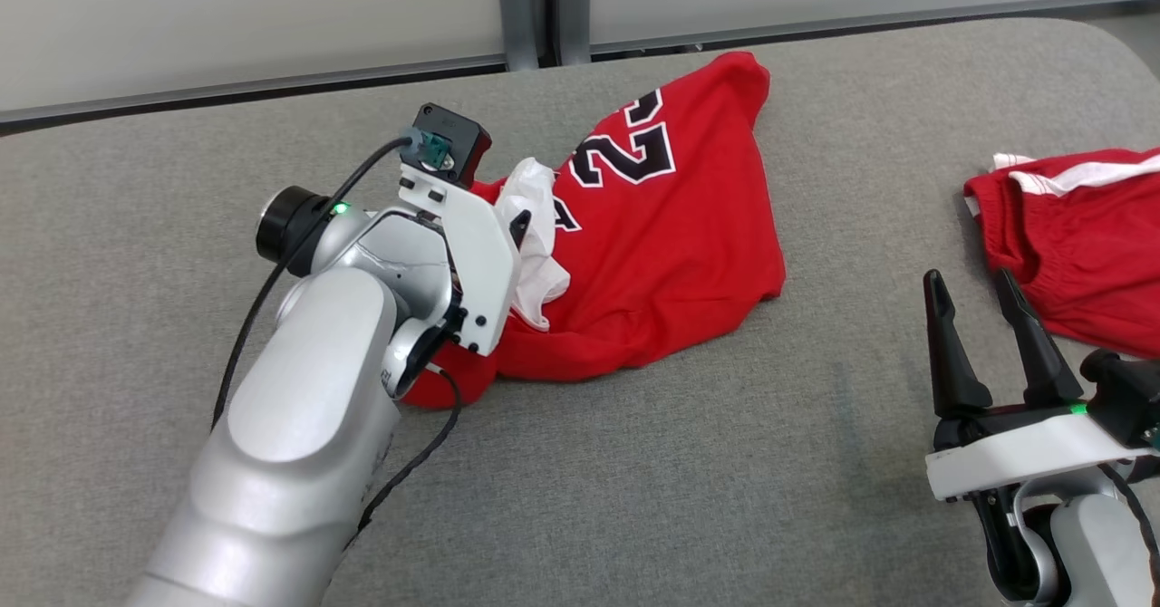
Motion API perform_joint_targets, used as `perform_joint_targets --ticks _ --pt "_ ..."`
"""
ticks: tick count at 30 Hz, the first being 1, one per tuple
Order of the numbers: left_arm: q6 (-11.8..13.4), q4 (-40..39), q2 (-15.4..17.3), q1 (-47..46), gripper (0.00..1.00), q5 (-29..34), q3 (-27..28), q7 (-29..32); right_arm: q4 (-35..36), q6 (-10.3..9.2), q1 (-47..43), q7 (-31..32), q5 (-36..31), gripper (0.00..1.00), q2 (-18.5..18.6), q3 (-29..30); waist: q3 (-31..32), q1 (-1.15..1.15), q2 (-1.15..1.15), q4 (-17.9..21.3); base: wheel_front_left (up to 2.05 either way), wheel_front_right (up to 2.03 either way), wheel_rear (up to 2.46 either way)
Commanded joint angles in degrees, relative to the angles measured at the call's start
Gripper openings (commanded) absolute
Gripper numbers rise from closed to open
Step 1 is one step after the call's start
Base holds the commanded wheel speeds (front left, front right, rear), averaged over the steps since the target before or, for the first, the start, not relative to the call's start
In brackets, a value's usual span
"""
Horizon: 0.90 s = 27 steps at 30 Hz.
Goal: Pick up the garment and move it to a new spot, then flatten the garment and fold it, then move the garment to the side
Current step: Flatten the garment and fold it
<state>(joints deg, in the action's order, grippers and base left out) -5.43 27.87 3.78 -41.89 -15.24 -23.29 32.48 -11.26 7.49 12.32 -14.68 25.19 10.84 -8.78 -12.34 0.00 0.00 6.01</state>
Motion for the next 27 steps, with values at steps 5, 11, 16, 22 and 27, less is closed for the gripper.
perform_joint_targets --ticks 5,11,16,22,27 --pt "0.4 7.2 -0.2 -5.4 1.0 -0.7 -0.2 1.2 -0.2 0.02 1.9 -0.5 0.5 1.0 0.0 -0.4 -3.2 0.0 0.0 2.9 0.0 0.0 0.0" --pt "-0.5 17.7 -0.7 -11.3 0.93 -4.0 -2.2 2.4 -1.0 0.02 2.8 -0.6 0.4 1.0 -0.4 -0.3 -4.6 0.0 0.0 4.1 0.0 0.0 0.0" --pt "-1.1 19.5 -0.8 -12.3 0.0 -5.8 -5.0 -2.4 -1.3 0.02 2.2 -0.6 0.0 1.0 -0.5 0.5 -3.1 0.0 0.0 2.6 0.0 0.0 0.0" --pt "-1.6 16.9 -0.7 -10.7 0.0 -10.3 -10.4 -7.8 -1.5 0.02 0.7 -0.6 -0.3 1.0 0.4 1.2 0.3 0.0 0.0 -2.1 0.0 0.0 0.0" --pt "-1.8 13.0 -0.8 -7.9 0.0 -12.6 -13.6 -12.8 -1.6 0.02 -0.9 -0.4 -0.5 1.0 1.5 1.9 3.1 0.0 0.0 -7.6 0.0 0.0 0.0"
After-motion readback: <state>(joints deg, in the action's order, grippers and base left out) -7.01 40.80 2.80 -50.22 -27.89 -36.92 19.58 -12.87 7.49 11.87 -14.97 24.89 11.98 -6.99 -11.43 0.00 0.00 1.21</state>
